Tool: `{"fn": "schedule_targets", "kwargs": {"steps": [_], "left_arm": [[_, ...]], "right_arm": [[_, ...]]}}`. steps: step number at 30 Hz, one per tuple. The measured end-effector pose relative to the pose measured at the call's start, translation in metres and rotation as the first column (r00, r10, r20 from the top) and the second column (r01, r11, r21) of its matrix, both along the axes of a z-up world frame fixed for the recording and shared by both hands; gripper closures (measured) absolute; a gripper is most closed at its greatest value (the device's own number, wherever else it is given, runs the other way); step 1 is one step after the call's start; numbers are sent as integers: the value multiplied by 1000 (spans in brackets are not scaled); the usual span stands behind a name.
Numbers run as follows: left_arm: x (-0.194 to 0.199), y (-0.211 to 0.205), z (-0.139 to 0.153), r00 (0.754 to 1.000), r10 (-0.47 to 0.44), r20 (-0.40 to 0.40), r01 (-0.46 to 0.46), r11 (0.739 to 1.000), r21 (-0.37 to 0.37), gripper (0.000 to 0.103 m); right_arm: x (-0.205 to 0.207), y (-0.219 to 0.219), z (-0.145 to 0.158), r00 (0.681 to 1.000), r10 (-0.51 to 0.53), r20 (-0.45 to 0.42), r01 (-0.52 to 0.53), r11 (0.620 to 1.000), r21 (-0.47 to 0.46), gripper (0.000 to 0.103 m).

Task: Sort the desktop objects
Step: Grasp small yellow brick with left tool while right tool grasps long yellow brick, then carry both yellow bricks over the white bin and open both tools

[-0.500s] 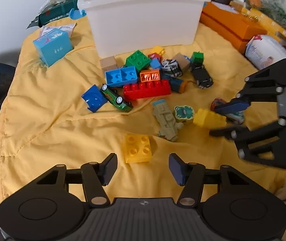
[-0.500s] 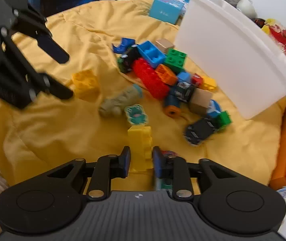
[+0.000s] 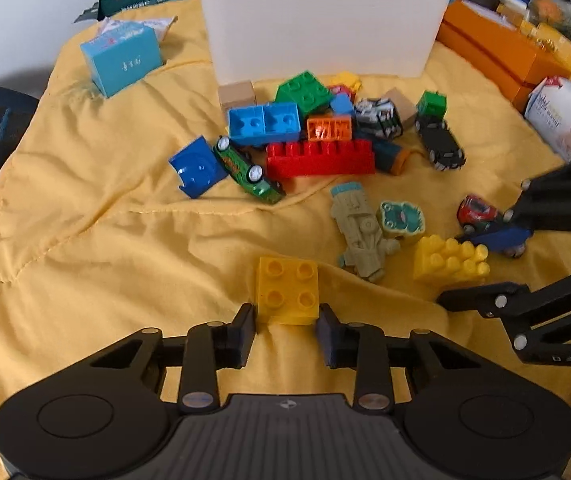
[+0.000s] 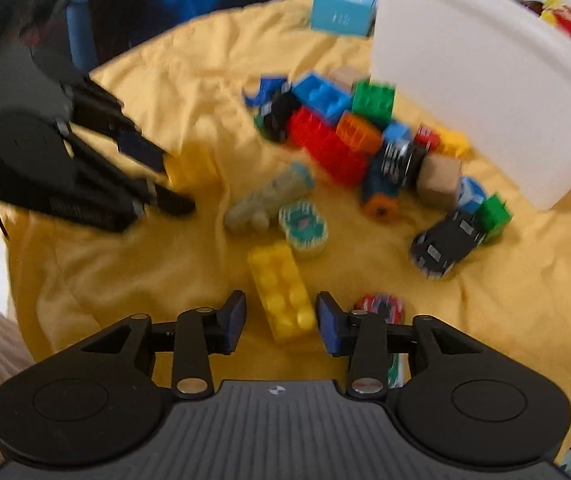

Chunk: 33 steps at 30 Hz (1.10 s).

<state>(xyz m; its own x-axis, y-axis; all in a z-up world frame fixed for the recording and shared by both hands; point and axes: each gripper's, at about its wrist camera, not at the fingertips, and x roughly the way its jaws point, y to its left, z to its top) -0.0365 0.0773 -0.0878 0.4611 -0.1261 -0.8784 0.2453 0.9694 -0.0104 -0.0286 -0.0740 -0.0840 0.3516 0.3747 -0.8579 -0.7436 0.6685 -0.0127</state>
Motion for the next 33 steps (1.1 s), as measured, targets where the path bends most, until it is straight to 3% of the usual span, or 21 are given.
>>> {"fn": "schedule_targets", "kwargs": {"steps": [1,3,9,14,19,24,27,33], "left_arm": [[-1,1,4,1000,-1,12,1,1000,-6,67],[-3,2,18,999,-5,44,6,1000,-10,67],[7,0,85,977,-40,210,49,998,-41,67],[49,-10,147,919,-70,389,93,995,-40,67],[113,-32,189,867,-94,489,115,993,-13,66],[170,-50,182,880,-56,471,81,996,-33,67],[195,-65,155,901,-67,428,62,998,24,67],[206,-66,120,938,-56,343,40,998,56,66]], "right_arm": [[1,-1,1,1000,-8,-8,8,1000,11,76],[1,-5,8,1000,-28,12,27,999,31,76],[23,-28,62,974,-131,185,113,988,102,76],[63,-50,122,892,-301,337,232,945,230,76],[119,-61,158,816,-450,364,345,883,318,76],[165,-72,153,813,-509,284,416,848,328,76],[176,-63,131,815,-519,256,458,849,264,76],[187,-56,109,827,-523,206,487,849,203,72]]}}
